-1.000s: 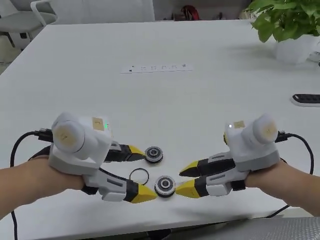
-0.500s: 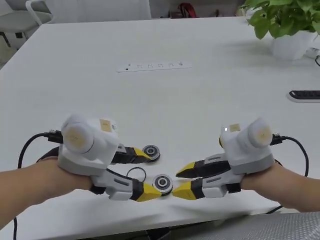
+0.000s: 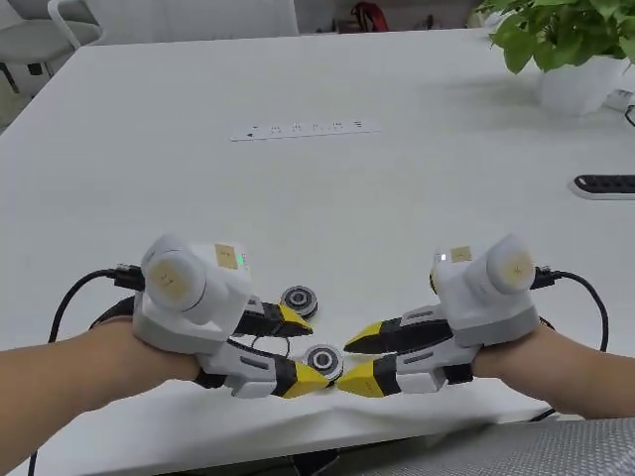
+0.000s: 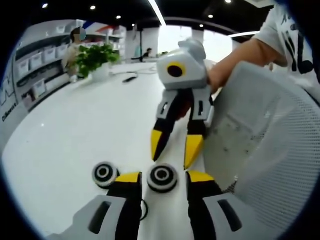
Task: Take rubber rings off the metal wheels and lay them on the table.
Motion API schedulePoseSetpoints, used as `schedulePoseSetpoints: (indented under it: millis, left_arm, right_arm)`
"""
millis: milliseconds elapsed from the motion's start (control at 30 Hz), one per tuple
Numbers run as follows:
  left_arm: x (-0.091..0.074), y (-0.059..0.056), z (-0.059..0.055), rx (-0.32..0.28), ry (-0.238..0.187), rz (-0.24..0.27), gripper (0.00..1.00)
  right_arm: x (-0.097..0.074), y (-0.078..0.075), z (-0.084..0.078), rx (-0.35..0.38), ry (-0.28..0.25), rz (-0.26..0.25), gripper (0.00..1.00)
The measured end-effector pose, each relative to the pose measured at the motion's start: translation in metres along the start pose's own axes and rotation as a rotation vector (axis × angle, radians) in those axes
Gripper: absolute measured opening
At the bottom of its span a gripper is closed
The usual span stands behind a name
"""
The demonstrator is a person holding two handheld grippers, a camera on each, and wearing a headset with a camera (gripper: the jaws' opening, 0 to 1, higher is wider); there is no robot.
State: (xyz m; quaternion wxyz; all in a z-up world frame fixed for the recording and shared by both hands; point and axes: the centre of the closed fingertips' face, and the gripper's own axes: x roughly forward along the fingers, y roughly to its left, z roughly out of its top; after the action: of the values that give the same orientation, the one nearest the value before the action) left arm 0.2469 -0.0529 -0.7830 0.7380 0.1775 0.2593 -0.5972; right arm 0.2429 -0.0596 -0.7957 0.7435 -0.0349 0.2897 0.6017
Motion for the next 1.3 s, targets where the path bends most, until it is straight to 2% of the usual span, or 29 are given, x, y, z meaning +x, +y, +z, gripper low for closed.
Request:
schedulePoseSetpoints:
  millis: [233,600,800,1000,1300]
  left_arm:
    - [0.0031,-0.0031,-0.0016,-0.013,0.002,-0.007,0.30]
    - [0.0061,-0.0012,-0.0055,-0.031,0.017,0.003,0.21]
    - [0.0062,0.0012,-0.0052,-0.013,0.020,0.019,0.16]
    - [0.0083,0.0013,-0.0051,0.035,0.028,0.037,0.14]
    - [0.0093,0.0029,-0.0054,0.033,0.027,0.041,0.14]
  right_arm:
    - [-0.0005,0.0009,-0.0019,0.005,0.002,0.001,0.28]
    - [-0.0006,0.0017,-0.0021,0.006,0.003,0.000,0.28]
    - [-0.0009,0.0008,-0.0028,0.010,0.002,-0.004,0.28]
    - [-0.0003,-0.0008,-0.0018,0.022,-0.008,-0.005,0.27]
    - [0.0016,-0.0013,-0.0027,0.023,-0.007,-0.003,0.27]
